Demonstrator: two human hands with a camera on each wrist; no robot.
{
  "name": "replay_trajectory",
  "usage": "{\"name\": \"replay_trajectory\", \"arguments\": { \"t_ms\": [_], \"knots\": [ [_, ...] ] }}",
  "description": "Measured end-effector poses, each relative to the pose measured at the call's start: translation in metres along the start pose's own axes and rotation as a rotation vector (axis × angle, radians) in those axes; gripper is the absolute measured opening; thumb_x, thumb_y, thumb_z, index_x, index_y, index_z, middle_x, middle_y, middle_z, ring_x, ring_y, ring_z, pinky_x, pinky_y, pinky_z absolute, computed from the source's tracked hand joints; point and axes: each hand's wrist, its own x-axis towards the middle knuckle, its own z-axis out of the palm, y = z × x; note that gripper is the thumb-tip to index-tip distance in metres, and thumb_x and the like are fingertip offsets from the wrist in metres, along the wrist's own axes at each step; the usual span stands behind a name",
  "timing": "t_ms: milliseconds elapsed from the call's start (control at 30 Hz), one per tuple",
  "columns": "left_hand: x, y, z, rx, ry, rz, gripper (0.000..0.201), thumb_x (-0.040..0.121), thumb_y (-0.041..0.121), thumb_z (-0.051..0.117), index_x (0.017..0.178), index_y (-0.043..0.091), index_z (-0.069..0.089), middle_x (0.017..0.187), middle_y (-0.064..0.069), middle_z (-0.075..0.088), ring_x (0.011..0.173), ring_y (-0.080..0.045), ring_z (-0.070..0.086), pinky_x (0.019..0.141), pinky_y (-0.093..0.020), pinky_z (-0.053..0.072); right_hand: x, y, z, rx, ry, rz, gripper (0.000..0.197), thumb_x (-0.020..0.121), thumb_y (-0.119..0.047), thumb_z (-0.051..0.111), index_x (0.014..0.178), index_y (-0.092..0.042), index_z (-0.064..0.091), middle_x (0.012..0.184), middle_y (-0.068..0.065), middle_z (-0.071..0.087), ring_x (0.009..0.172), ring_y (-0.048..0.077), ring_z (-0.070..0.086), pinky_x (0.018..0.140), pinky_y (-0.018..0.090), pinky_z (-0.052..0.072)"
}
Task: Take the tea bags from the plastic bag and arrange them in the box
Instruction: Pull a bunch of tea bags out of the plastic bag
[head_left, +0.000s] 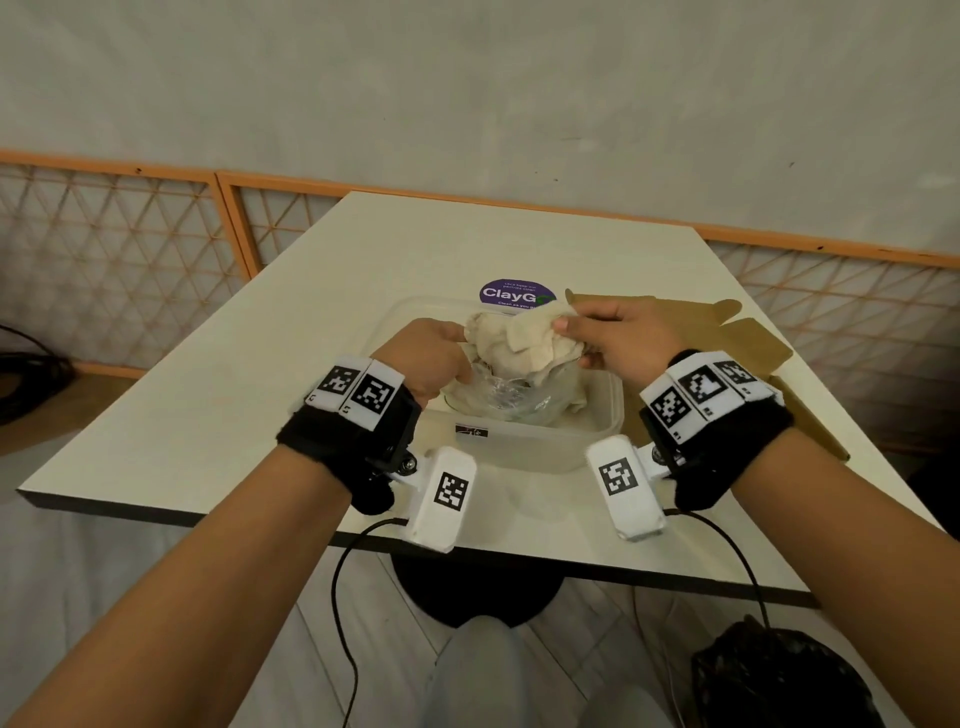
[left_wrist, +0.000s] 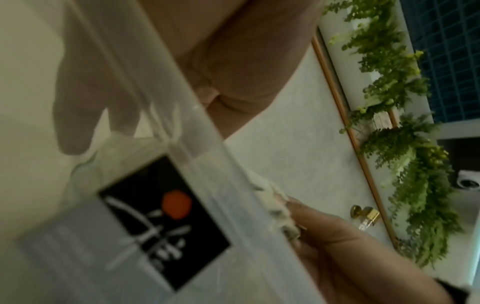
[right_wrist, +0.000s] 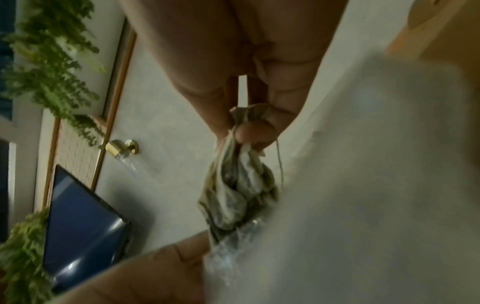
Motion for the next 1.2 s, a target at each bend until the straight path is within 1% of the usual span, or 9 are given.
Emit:
{"name": "replay_trajectory", "arguments": {
  "t_ms": [167,300,467,567,700,867,967,1033,1200],
  "knots": [
    [0.001,0.006,0.002,0.088,0.097,0.160,0.048,0.082,-0.001,0.061,0.126,0.020,0.058,0.137,-0.006,0.050,0.123,-0.021,0.047,0.093,-0.027,0.035,0.004,-0.015,-0.007,0.082,0.035,-0.005,0.009,0.080,-0.006,0.069,0.073,-0.011,0.068,0.055,-0.004,0.065,0.045,0.004,0.057,0.046,0.014,0.048],
    [-0.008,0.019,0.004,-0.031,0.289,0.502,0.051,0.082,0.022,0.072,0.129,0.024,0.051,0.138,0.001,0.044,0.126,-0.013,0.041,0.102,-0.027,0.035,0.006,-0.030,-0.006,0.091,0.027,-0.021,0.007,0.080,-0.004,0.068,0.075,-0.008,0.067,0.068,0.004,0.064,0.049,0.006,0.059,0.048,0.016,0.049],
    [-0.009,0.032,0.026,0.169,-0.041,0.604,0.097,0.067,0.033,0.084,0.144,0.031,0.026,0.135,-0.001,0.040,0.121,-0.012,0.044,0.102,-0.029,0.040,0.003,-0.048,0.009,0.161,-0.135,-0.007,0.003,0.082,-0.002,0.065,0.080,-0.003,0.066,0.073,0.010,0.063,0.058,0.014,0.062,0.052,0.019,0.053],
    [0.002,0.028,0.033,-0.028,-0.121,0.614,0.065,0.071,0.013,0.077,0.126,0.019,0.043,0.107,0.002,0.060,0.098,-0.010,0.060,0.091,-0.027,0.049,0.003,-0.056,0.012,0.193,-0.225,0.020,0.003,0.084,0.000,0.062,0.085,0.001,0.065,0.085,0.016,0.065,0.074,0.020,0.066,0.064,0.023,0.057],
    [0.010,0.020,0.027,-0.047,0.029,0.444,0.017,0.088,0.003,0.058,0.098,0.016,0.061,0.081,0.002,0.062,0.070,-0.012,0.059,0.060,-0.017,0.047,0.014,-0.050,-0.010,-0.231,-0.179,0.034,0.006,0.088,-0.009,0.057,0.089,-0.013,0.062,0.095,0.007,0.066,0.092,0.022,0.067,0.088,0.036,0.054],
    [0.022,0.008,0.019,-0.208,0.067,0.269,0.019,0.085,0.003,0.055,0.077,0.018,0.062,0.073,-0.004,0.063,0.064,-0.015,0.061,0.057,-0.019,0.046,0.007,-0.022,-0.023,-1.206,-0.378,-0.138,0.021,0.088,-0.024,0.051,0.096,-0.019,0.071,0.104,-0.001,0.068,0.097,0.017,0.059,0.093,0.033,0.044],
    [0.020,0.010,0.016,-0.448,0.024,0.167,0.019,0.088,-0.002,0.050,0.076,0.009,0.060,0.068,-0.009,0.056,0.040,-0.008,0.053,0.037,-0.011,0.035,0.001,-0.004,-0.013,-1.479,-0.557,-0.110,0.031,0.091,-0.037,0.041,0.099,-0.029,0.070,0.105,-0.011,0.067,0.109,0.014,0.051,0.111,0.057,0.004],
    [0.020,0.013,0.014,-0.616,-0.018,0.108,0.024,0.091,0.001,0.050,0.071,0.007,0.064,0.071,-0.010,0.054,0.047,-0.012,0.056,0.043,-0.018,0.041,0.003,0.003,-0.008,-1.630,-0.611,-0.111,0.040,0.093,-0.044,0.030,0.103,-0.031,0.067,0.111,-0.012,0.063,0.125,0.019,0.039,0.101,0.065,-0.021],
    [0.020,0.015,0.009,-0.743,-0.062,0.041,0.014,0.095,0.015,0.053,0.085,0.007,0.059,0.076,-0.008,0.060,0.067,-0.017,0.061,0.046,-0.018,0.046,0.003,0.002,-0.002,-1.777,-0.692,-0.015,0.049,0.098,-0.045,0.017,0.132,-0.030,0.050,0.144,-0.008,0.041,0.144,0.023,0.007,0.099,0.065,-0.024]
  ]
}}
